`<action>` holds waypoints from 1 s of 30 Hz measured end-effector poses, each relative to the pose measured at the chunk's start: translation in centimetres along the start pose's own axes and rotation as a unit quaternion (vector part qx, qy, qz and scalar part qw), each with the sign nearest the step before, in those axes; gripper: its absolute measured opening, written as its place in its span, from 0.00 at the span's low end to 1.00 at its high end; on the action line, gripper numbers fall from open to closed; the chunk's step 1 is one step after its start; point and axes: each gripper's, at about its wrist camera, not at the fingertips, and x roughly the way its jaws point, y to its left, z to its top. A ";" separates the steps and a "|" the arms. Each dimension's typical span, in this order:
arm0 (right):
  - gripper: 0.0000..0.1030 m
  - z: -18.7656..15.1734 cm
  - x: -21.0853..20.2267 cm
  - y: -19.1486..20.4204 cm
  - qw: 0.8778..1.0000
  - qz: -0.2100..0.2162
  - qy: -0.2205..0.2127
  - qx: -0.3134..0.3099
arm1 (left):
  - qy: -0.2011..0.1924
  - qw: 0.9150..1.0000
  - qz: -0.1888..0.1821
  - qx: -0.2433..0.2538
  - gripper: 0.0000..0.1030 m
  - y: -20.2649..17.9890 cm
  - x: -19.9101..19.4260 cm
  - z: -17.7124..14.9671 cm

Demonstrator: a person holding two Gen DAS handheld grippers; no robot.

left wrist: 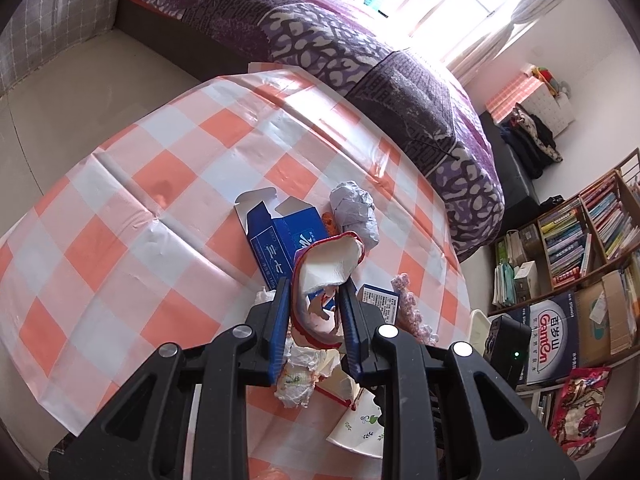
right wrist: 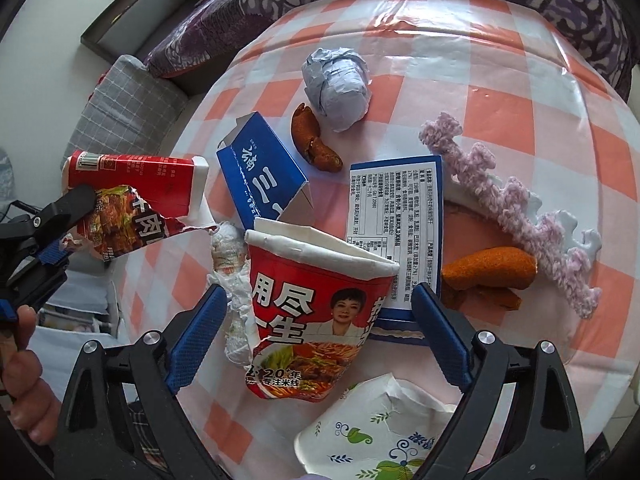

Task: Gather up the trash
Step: 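Carry the noodle cup to the white bin and open the right gripper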

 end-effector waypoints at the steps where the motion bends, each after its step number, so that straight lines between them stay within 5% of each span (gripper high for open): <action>1: 0.73 0.0 0.1 0.3 1.000 -0.011 0.001 -0.008 | 0.000 1.000 0.001 0.000 0.24 0.0 0.1 0.0; 2: 0.57 -0.1 0.3 0.6 1.000 -0.023 0.005 -0.016 | 0.001 1.000 0.003 0.000 0.24 0.1 0.2 0.0; 6: 0.46 -0.2 -0.5 0.6 0.999 -0.035 -0.019 -0.022 | -0.003 1.000 0.011 0.004 0.24 -0.2 0.3 -0.2; 12: 0.44 0.5 -5.3 0.6 0.991 -0.050 -0.120 -0.020 | -0.037 0.999 0.029 0.014 0.24 -1.5 -0.1 -0.2; 19: 0.44 0.5 -11.5 -0.4 0.957 -0.147 -0.251 -0.016 | -0.127 0.981 0.114 0.088 0.24 -6.4 -0.4 -2.0; 24: 0.45 -0.2 -14.2 -2.3 0.937 -0.200 -0.287 0.002 | -0.165 0.970 0.123 0.129 0.24 -10.3 -0.4 -3.5; 30: 0.45 -1.1 -16.7 -5.0 0.922 -0.244 -0.301 0.023 | -0.174 0.968 0.103 0.151 0.24 -13.8 -0.1 -4.4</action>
